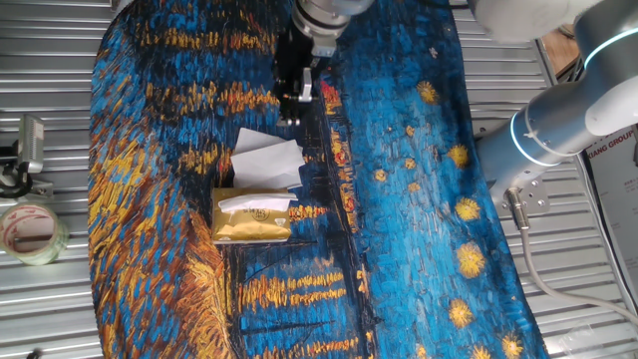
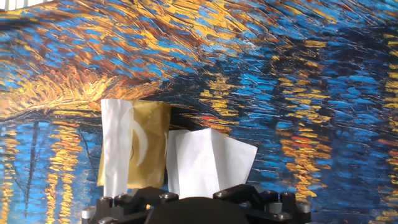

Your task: Pull out a napkin

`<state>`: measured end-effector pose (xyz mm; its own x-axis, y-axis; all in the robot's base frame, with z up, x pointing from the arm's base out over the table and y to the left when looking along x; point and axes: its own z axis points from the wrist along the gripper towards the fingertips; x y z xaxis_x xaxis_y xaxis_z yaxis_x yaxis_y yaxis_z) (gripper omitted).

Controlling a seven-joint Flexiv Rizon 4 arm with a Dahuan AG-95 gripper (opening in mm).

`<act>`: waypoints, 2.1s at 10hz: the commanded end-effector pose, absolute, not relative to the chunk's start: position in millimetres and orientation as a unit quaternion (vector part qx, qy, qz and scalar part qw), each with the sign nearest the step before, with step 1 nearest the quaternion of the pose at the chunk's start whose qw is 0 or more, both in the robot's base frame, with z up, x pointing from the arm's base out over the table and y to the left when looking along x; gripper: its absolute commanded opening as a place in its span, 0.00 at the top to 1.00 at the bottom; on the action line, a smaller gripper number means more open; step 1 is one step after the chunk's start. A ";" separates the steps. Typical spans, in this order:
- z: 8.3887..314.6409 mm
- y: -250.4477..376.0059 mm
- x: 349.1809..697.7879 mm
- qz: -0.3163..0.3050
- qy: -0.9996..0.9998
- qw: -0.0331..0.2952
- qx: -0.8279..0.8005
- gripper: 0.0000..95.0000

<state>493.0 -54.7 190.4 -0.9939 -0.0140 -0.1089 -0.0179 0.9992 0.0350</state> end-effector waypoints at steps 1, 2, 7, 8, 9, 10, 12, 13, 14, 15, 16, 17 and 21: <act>189.2 -55.1 494.1 0.020 0.998 0.054 -0.004 1.00; 189.1 -55.1 493.8 0.021 0.998 0.054 -0.004 1.00; 188.5 -55.0 492.6 0.023 0.998 0.051 -0.004 1.00; 188.2 -54.9 492.2 0.023 0.998 0.051 -0.004 1.00; 186.6 -53.6 491.1 0.022 0.998 0.054 -0.005 1.00; 185.5 -52.4 491.7 0.022 0.998 0.054 -0.005 1.00; 181.2 -46.3 496.2 0.022 0.998 0.053 -0.003 1.00; 179.1 -42.6 498.3 0.021 0.998 0.053 -0.001 1.00; 176.8 -36.4 501.4 0.021 0.998 0.053 0.004 1.00; 177.4 -29.2 503.5 0.018 0.999 0.051 0.008 1.00; 178.5 -24.8 504.3 0.014 0.999 0.046 0.009 1.00; 178.5 -21.2 504.8 0.014 0.999 0.044 0.009 1.00; 176.9 -19.4 503.7 0.014 0.999 0.044 0.002 1.00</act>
<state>503.8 -19.8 176.0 -0.9961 0.0057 -0.0879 0.0033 0.9996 0.0278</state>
